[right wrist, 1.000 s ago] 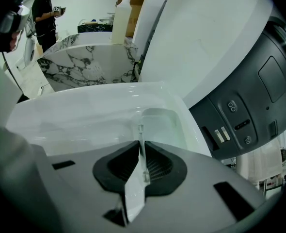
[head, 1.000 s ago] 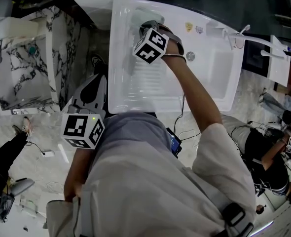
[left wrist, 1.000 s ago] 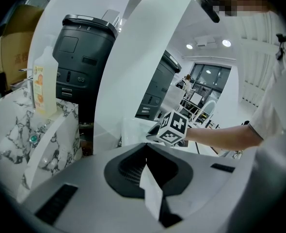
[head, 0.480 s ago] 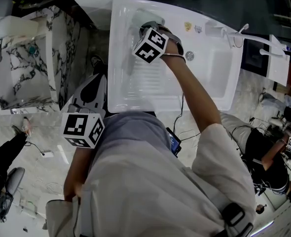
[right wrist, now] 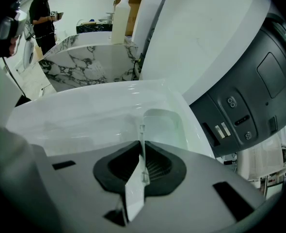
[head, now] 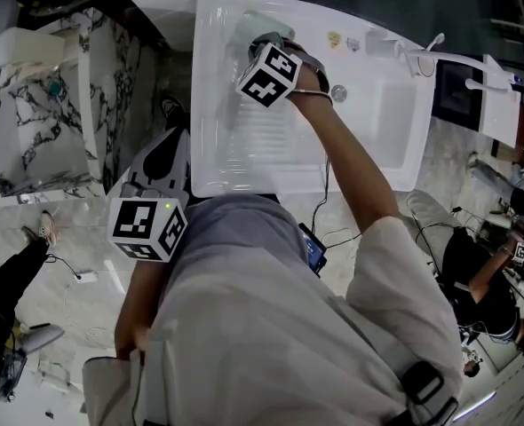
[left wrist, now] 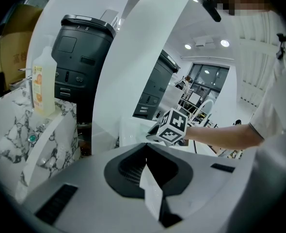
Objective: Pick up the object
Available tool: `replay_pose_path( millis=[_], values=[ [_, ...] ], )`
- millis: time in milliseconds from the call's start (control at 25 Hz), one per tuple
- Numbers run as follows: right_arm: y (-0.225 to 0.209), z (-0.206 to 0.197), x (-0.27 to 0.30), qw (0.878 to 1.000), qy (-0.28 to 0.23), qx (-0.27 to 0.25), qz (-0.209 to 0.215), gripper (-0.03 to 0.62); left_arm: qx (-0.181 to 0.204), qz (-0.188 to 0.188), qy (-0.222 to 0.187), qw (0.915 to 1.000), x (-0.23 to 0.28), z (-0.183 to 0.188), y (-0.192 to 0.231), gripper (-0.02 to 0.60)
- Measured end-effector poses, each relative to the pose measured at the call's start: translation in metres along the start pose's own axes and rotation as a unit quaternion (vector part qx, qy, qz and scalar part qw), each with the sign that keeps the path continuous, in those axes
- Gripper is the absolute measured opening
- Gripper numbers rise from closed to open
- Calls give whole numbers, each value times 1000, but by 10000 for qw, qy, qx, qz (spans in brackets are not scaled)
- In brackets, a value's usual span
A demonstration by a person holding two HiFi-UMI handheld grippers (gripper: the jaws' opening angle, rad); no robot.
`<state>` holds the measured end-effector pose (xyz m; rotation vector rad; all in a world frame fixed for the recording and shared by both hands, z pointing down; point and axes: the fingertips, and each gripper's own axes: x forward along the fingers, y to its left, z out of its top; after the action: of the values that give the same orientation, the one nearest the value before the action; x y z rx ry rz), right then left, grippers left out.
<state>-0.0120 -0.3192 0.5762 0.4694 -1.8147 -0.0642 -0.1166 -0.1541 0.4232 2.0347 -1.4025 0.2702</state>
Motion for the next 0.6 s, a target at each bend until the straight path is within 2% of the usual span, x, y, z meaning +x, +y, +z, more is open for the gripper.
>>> replay_pose_path(
  millis=[600],
  values=[
    [0,-4,-14,9998,-118,126,-86,35,46,-19,-95,9999,-5,-2,-12,6]
  ],
)
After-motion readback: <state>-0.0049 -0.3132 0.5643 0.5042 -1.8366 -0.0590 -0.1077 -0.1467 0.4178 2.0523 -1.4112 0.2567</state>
